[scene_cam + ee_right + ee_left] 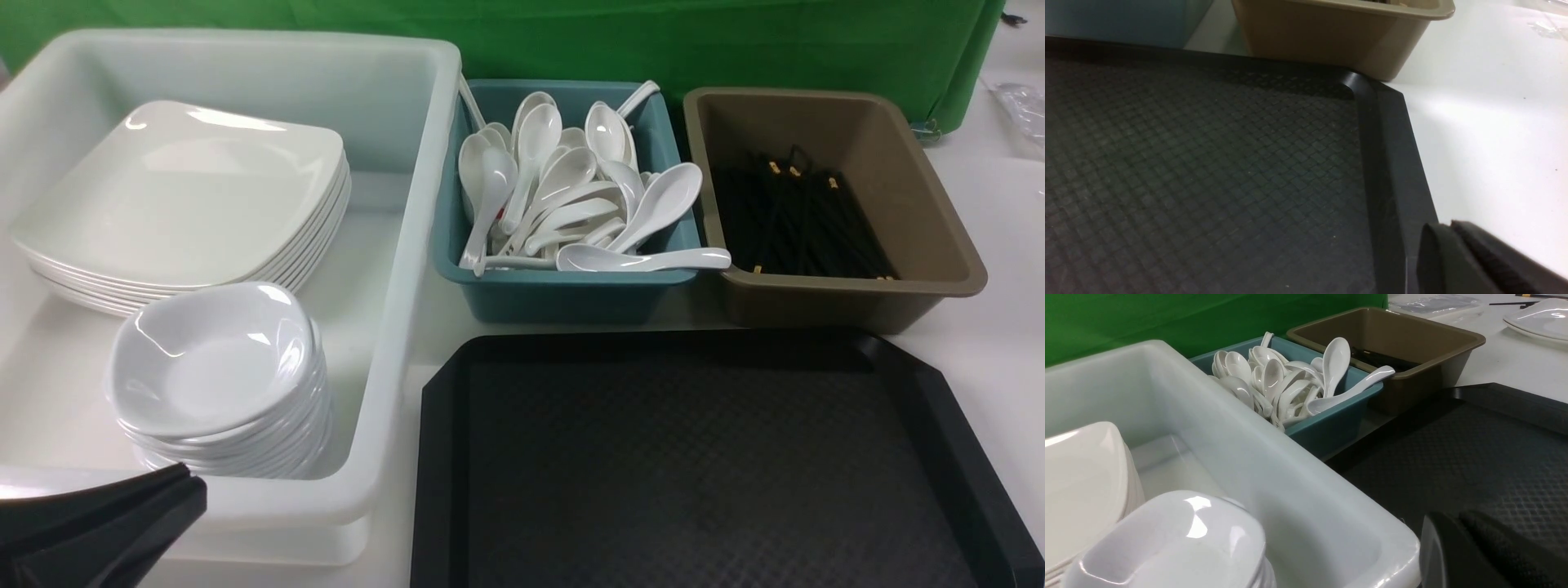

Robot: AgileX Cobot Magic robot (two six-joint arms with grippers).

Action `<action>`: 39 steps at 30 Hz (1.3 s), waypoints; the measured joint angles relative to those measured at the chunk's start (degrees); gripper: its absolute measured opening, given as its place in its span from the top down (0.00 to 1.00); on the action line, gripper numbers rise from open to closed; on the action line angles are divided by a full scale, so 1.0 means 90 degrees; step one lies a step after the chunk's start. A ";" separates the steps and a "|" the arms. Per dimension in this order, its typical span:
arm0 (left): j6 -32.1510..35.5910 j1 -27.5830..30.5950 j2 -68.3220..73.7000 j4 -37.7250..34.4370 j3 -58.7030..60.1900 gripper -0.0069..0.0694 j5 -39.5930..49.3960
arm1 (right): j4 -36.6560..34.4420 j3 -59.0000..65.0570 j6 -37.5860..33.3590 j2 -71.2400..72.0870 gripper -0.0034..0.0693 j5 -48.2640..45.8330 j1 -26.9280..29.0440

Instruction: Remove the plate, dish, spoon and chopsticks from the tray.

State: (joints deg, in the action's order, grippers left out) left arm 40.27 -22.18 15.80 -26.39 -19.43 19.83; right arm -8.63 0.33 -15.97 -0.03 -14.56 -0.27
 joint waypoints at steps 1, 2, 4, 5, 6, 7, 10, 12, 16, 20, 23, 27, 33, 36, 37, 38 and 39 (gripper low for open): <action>-0.0022 0.0000 0.0000 0.0028 0.0000 0.89 -0.0015 | 0.0000 0.0000 0.0000 -0.0004 0.88 0.0000 0.0000; -0.0255 0.0024 -0.0002 0.0170 0.0016 0.89 -0.0208 | 0.0000 0.0000 0.0000 -0.0004 0.87 0.0000 0.0000; -0.0995 0.0202 -0.0025 0.0570 0.0131 0.89 -0.0725 | 0.0000 0.0000 0.0000 -0.0004 0.86 0.0000 0.0000; -0.1582 0.0381 -0.0059 0.0872 0.0266 0.89 -0.1148 | 0.0000 0.0000 0.0000 -0.0004 0.86 0.0000 0.0000; -0.1971 0.0619 -0.0128 0.1187 0.0380 0.89 -0.1415 | 0.0000 0.0000 0.0000 -0.0004 0.85 0.0000 0.0000; -0.2155 0.0672 -0.0146 0.1245 0.0411 0.89 -0.1529 | 0.0000 0.0000 0.0000 -0.0004 0.85 0.0000 0.0000; -0.3046 0.1490 -0.0507 0.1846 0.0922 0.89 -0.1976 | 0.0000 0.0000 0.0000 -0.0004 0.83 0.0000 0.0000; -0.3340 0.1961 -0.0863 0.2054 0.1393 0.89 -0.1985 | 0.0000 0.0000 0.0000 -0.0004 0.82 0.0000 0.0000; -0.3547 0.2506 -0.1664 0.2166 0.2156 0.89 -0.1547 | 0.0000 0.0000 0.0026 -0.0004 0.79 0.0003 0.0000; -0.3752 0.2777 -0.1746 0.2255 0.2204 0.89 -0.0666 | -0.0001 0.0000 0.0034 0.0003 0.77 0.0008 0.0000; -0.3808 0.2807 -0.1746 0.2270 0.2204 0.89 -0.0600 | -0.0001 0.0000 0.0042 0.0003 0.76 0.0008 0.0000; -0.3831 0.2811 -0.1746 0.2331 0.2204 0.89 -0.0600 | -0.0001 0.0000 0.0042 0.0003 0.75 0.0010 0.0001; -0.3836 0.2811 -0.1746 0.2354 0.2204 0.89 -0.0600 | -0.0001 0.0000 0.0047 0.0003 0.72 0.0010 0.0001; -0.3829 0.2842 -0.1746 0.2376 0.2204 0.89 -0.0600 | -0.0007 0.0000 0.0047 0.0003 0.71 0.0010 0.0001; -0.3829 0.2863 -0.1746 0.2383 0.2204 0.89 -0.0600 | -0.0007 0.0000 0.0047 0.0003 0.70 0.0010 0.0001; -0.3829 0.2888 -0.1746 0.2401 0.2204 0.89 -0.0600 | -0.0007 0.0000 0.0047 0.0003 0.70 0.0010 0.0001; -0.3829 0.2914 -0.1746 0.2408 0.2204 0.89 -0.0600 | -0.0007 0.0000 0.0041 0.0003 0.69 0.0010 0.0001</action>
State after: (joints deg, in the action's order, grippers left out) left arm 5.81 4.05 0.08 -4.72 0.40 14.43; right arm -8.69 0.33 -15.59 0.00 -14.47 -0.26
